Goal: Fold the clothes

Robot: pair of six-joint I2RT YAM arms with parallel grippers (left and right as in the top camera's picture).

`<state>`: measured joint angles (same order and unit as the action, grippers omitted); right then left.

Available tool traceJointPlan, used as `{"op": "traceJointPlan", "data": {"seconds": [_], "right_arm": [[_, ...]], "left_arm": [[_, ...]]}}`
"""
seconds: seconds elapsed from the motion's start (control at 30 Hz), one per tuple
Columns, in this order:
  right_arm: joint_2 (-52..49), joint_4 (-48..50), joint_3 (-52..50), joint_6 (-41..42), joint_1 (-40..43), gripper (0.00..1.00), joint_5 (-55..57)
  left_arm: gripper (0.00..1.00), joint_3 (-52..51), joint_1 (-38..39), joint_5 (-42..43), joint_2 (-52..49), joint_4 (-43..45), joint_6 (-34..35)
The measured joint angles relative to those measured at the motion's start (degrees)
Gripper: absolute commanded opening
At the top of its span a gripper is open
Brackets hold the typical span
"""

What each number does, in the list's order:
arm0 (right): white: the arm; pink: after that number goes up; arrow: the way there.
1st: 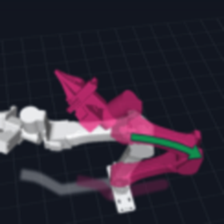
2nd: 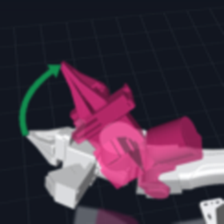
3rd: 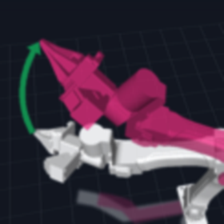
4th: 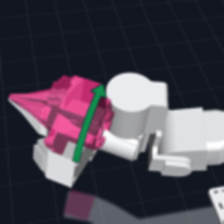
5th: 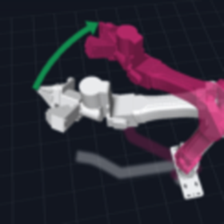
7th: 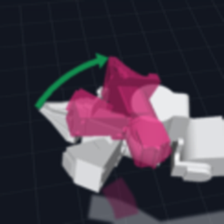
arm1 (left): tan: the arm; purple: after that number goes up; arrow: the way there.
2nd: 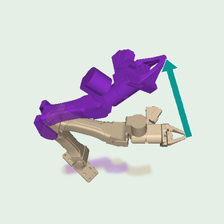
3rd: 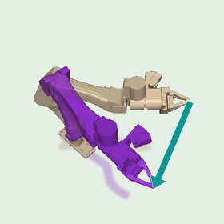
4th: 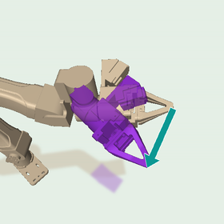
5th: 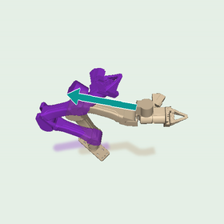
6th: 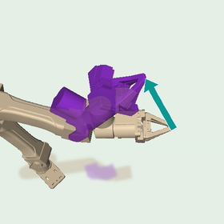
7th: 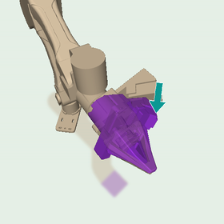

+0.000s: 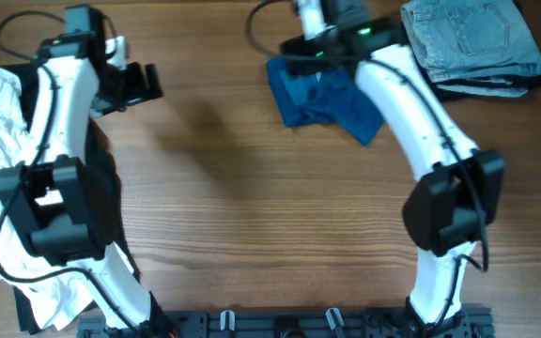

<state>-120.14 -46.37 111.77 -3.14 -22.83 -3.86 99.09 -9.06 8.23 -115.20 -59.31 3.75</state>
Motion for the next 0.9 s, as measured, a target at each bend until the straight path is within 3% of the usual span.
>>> {"op": "traceJointPlan", "data": {"seconds": [0.27,0.33,0.4,0.5,0.53,0.77,0.9], "right_arm": [[-12.94,0.35,0.02,0.70,-3.28,0.91,0.98],[-14.45,0.83,0.02,0.90,-3.28,0.86,1.51],[-15.32,1.84,0.04,2.05,-3.54,0.73,3.34],[-16.90,3.41,0.46,5.29,-3.98,0.08,10.05],[-16.94,3.37,0.50,5.84,-3.98,0.04,11.23],[-15.96,1.51,0.48,9.79,-4.15,0.04,17.31],[-6.78,0.68,-0.79,5.57,-1.49,0.04,17.84]], "left_arm": [[1.00,0.00,-10.91,-0.70,0.00,-0.09,0.00],[1.00,0.00,-11.17,-0.70,0.00,-0.24,0.00],[1.00,0.00,-11.15,-0.70,0.00,-0.24,0.00],[1.00,0.00,-11.17,-0.68,0.00,-0.26,0.00],[1.00,0.00,-11.15,-0.70,0.00,-0.28,0.00],[1.00,0.00,-11.15,-0.68,0.00,-0.26,0.00],[1.00,0.00,-11.15,-0.68,0.00,-0.26,0.00]]}}
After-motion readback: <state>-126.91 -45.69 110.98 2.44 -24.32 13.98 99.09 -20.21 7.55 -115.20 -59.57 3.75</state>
